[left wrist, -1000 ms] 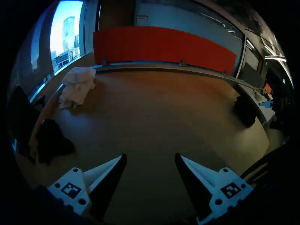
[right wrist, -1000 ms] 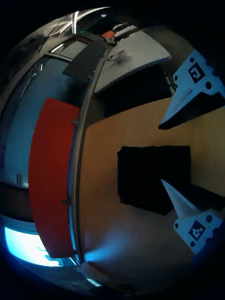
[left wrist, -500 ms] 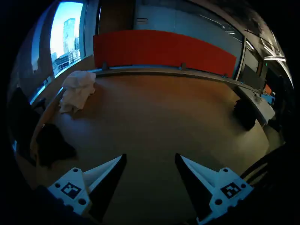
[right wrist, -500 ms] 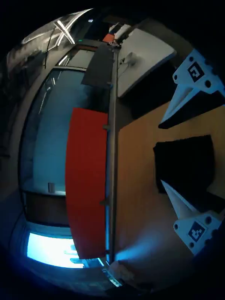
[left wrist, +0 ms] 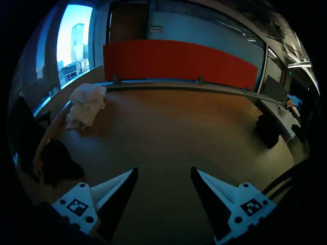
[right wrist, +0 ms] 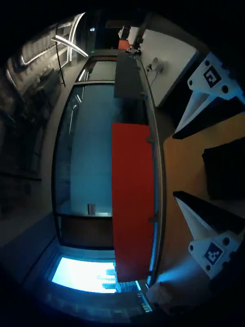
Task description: Fold towel
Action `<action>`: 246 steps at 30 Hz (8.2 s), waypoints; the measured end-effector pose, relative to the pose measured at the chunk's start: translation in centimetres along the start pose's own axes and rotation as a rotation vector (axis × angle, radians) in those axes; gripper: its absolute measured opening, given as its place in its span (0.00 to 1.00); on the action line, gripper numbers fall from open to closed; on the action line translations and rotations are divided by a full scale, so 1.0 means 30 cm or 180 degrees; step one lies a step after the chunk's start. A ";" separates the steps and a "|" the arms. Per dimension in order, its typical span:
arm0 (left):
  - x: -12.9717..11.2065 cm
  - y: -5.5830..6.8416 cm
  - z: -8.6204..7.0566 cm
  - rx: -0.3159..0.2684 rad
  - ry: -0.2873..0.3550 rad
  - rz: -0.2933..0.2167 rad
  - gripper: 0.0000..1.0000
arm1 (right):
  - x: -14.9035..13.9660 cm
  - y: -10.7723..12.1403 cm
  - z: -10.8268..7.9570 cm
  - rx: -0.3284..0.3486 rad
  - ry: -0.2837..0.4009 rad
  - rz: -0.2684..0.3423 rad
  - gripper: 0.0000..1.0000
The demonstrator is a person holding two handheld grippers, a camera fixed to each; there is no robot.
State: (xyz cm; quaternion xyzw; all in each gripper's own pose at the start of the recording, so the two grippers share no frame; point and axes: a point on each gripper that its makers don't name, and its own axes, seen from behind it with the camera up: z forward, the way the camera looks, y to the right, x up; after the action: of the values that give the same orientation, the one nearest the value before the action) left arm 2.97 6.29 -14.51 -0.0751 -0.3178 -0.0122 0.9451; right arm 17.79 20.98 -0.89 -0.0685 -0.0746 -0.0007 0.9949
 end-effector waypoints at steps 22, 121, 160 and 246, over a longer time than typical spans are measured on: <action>0.404 -0.100 -0.012 0.0243 0.1210 -0.0164 0.95 | 0.022 -0.148 -0.013 0.0208 -0.0001 -0.0134 0.99; 0.255 -0.247 0.342 0.0411 0.2049 0.0178 0.95 | -0.065 -0.908 -0.120 0.0719 0.0233 -0.0117 0.99; 0.205 -0.266 0.408 0.0443 0.2063 0.0093 0.95 | -0.094 -0.925 -0.118 0.0763 0.0233 -0.0174 0.99; 0.202 -0.263 0.408 0.0444 0.2062 0.0092 0.95 | -0.581 -0.698 0.015 0.0472 0.0461 0.0053 0.99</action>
State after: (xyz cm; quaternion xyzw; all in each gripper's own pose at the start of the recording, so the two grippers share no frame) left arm -0.07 0.46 -0.17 -0.0069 0.0003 -0.0003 1.0000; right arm 0.24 0.13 -0.18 0.0048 -0.0018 0.0083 1.0000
